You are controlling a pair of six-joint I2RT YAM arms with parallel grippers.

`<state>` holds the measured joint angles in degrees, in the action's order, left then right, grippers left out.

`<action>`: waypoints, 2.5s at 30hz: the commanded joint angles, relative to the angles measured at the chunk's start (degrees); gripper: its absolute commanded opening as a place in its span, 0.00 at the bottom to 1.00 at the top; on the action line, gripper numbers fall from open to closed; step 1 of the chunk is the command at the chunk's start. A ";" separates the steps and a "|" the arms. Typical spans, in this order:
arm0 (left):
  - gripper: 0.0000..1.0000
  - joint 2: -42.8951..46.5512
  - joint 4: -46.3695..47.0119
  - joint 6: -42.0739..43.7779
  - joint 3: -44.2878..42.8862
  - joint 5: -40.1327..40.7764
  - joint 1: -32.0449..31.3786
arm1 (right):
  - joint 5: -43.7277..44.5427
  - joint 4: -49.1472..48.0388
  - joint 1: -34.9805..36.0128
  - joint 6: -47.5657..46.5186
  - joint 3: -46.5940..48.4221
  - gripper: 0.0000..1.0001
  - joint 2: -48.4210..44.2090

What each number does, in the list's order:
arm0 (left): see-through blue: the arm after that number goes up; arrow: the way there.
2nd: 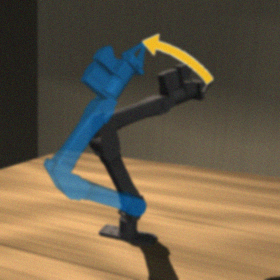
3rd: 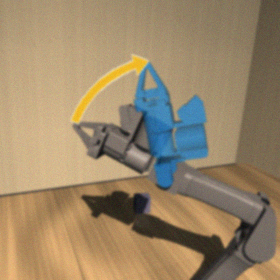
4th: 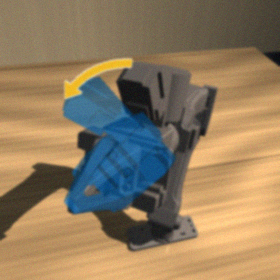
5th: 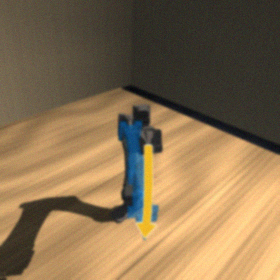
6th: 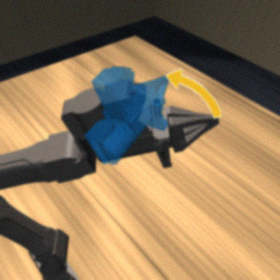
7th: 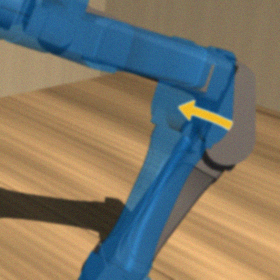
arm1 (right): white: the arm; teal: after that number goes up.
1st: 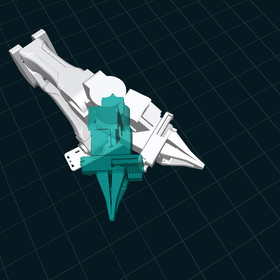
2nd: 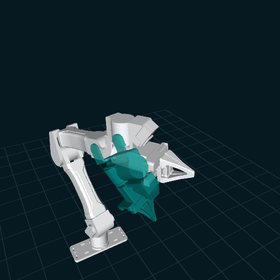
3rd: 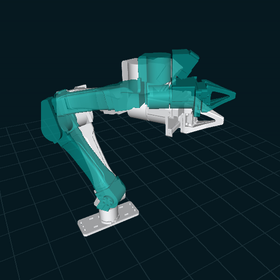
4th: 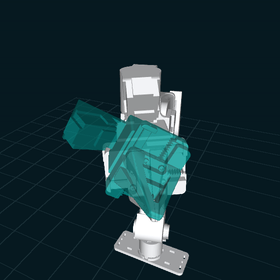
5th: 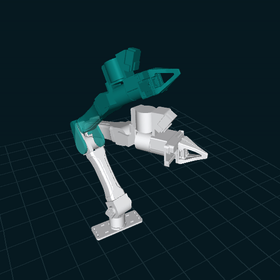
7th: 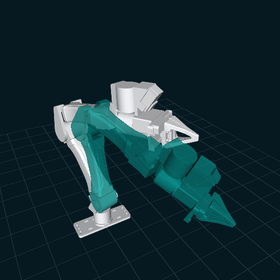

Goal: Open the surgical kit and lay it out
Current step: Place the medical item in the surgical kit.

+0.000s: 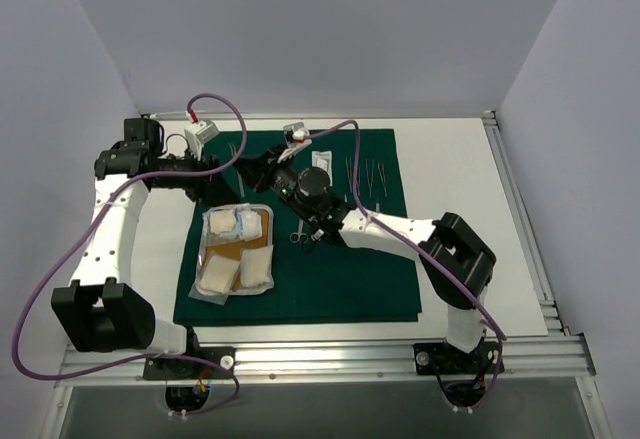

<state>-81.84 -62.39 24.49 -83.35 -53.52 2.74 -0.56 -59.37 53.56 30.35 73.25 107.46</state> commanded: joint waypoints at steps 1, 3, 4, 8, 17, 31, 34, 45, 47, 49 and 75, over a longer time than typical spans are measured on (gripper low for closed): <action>0.66 1.42 4.73 -3.04 -1.82 -3.96 -1.07 | 2.31 -12.33 0.76 2.34 -2.14 0.00 -5.15; 0.62 1.42 5.70 -4.27 -1.90 -5.11 -1.25 | 2.23 -14.10 0.93 2.96 -2.68 0.00 -5.59; 0.59 1.60 6.40 -5.15 -1.90 -5.02 -1.42 | 2.31 -14.45 0.93 3.40 -2.76 0.00 -5.51; 0.54 2.56 9.92 -7.87 -2.08 -4.84 -2.04 | 2.14 -15.59 1.46 4.10 -2.59 0.00 -4.89; 0.43 3.27 10.53 -8.67 -2.17 -8.97 -2.13 | 2.23 -15.95 1.28 4.89 -2.77 0.00 -4.80; 0.02 3.62 10.45 -13.76 -2.52 7.51 -4.92 | 1.87 -8.25 0.23 5.34 -0.40 0.14 -2.61; 0.02 3.53 10.62 -15.26 -1.73 22.72 -7.39 | 9.41 2.05 1.89 0.52 2.41 0.36 -3.31; 0.02 3.80 13.35 -16.93 1.61 40.95 -16.10 | 33.51 14.28 8.23 1.20 6.46 0.35 -1.47; 0.02 3.80 13.35 -16.93 1.70 41.12 -16.98 | 33.87 13.94 8.31 1.47 6.64 0.33 -0.76; 0.02 4.14 13.35 -16.32 2.14 40.43 -18.12 | 34.48 13.67 8.40 1.56 7.25 0.28 0.29; 0.84 4.06 7.11 -12.80 -1.20 40.60 -19.88 | 17.63 24.47 -6.17 4.64 -0.04 0.00 -4.36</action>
<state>-78.94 -53.54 10.92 -80.95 -11.33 -17.21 23.51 -36.88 50.81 35.99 73.80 109.08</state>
